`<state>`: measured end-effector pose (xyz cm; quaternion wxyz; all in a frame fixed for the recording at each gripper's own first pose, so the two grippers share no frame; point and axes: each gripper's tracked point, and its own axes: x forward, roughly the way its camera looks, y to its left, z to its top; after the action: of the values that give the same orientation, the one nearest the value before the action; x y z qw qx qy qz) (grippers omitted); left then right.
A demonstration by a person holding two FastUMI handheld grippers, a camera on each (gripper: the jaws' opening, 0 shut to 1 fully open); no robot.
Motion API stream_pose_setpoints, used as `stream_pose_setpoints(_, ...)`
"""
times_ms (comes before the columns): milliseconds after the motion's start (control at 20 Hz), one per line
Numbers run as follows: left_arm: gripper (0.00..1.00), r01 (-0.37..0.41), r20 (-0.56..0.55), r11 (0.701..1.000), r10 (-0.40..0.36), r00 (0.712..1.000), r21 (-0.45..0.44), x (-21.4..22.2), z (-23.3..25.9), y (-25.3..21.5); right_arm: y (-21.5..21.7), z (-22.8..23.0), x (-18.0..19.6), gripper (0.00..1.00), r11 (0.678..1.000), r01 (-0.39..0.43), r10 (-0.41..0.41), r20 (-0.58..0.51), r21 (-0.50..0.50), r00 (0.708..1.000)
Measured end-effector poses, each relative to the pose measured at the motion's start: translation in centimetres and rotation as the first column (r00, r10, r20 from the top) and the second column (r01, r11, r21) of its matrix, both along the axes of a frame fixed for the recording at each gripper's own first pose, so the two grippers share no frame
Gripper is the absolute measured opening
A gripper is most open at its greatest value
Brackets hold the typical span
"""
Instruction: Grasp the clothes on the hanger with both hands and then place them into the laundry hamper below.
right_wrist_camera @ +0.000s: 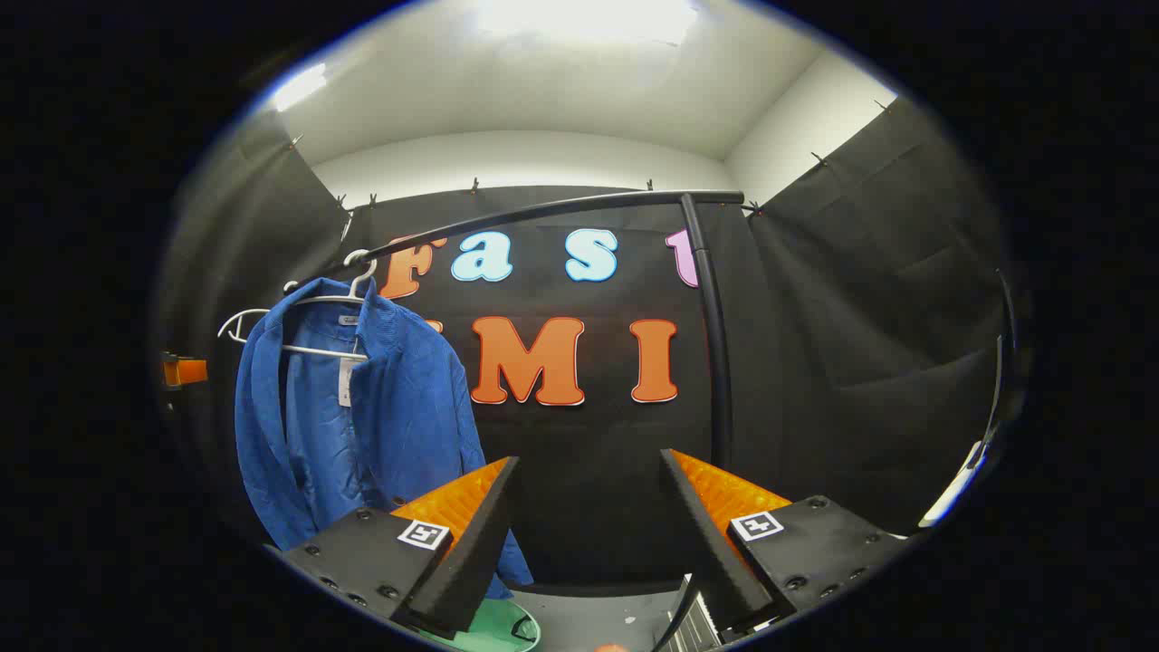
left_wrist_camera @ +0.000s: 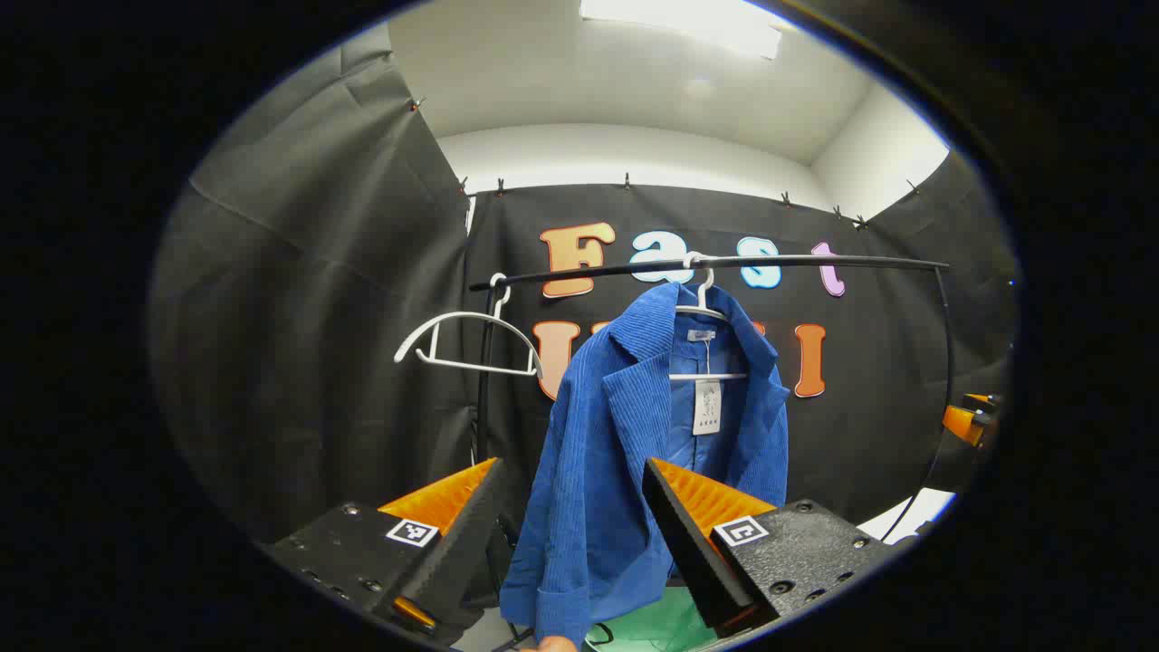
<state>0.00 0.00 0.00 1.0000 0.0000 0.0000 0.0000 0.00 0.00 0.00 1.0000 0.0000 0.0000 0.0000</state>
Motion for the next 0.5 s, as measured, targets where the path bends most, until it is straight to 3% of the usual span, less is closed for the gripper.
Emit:
stream_pose_setpoints(150, 0.93, -0.004, 0.01, 1.0, 0.004, 1.0, 0.007, -0.2, 0.3, 0.3, -0.5, 0.1, 0.0, 0.97, 1.0, 0.007, -0.007, -0.006, 0.007, 1.0)
stream_pose_setpoints(200, 0.94, -0.008, 0.01, 1.0, 0.007, 1.0, 0.011, -0.2, 0.1, 0.5, -0.5, 0.1, 0.0, 0.89, 1.0, 0.011, -0.011, -0.005, 0.006, 1.0)
stream_pose_setpoints(250, 0.95, -0.011, 0.008, 1.0, 0.011, 1.0, 0.014, -0.2, 0.1, 0.7, -0.4, 0.0, 0.0, 0.89, 1.0, 0.013, -0.013, -0.005, 0.005, 1.0)
stream_pose_setpoints(300, 0.93, -0.012, 0.006, 1.0, 0.012, 1.0, 0.015, -0.2, 0.0, 0.7, -0.2, -0.1, 0.0, 0.97, 1.0, 0.012, -0.012, -0.007, 0.005, 1.0)
stream_pose_setpoints(400, 0.95, -0.02, 0.007, 1.0, 0.02, 1.0, 0.02, -0.3, 0.1, 1.0, 0.0, -0.2, 0.2, 0.97, 1.0, 0.005, -0.005, -0.011, 0.005, 1.0)
stream_pose_setpoints(450, 0.95, -0.027, 0.01, 0.999, 0.026, 1.0, 0.025, -0.3, 0.2, 1.3, 0.0, -0.4, 0.2, 0.89, 1.0, 0.002, -0.002, -0.014, 0.003, 1.0)
stream_pose_setpoints(500, 0.93, -0.03, 0.012, 0.999, 0.03, 0.999, 0.03, -0.2, 0.1, 1.5, 0.1, -0.5, 0.1, 0.89, 1.0, -0.001, 0.001, -0.018, 0.002, 1.0)
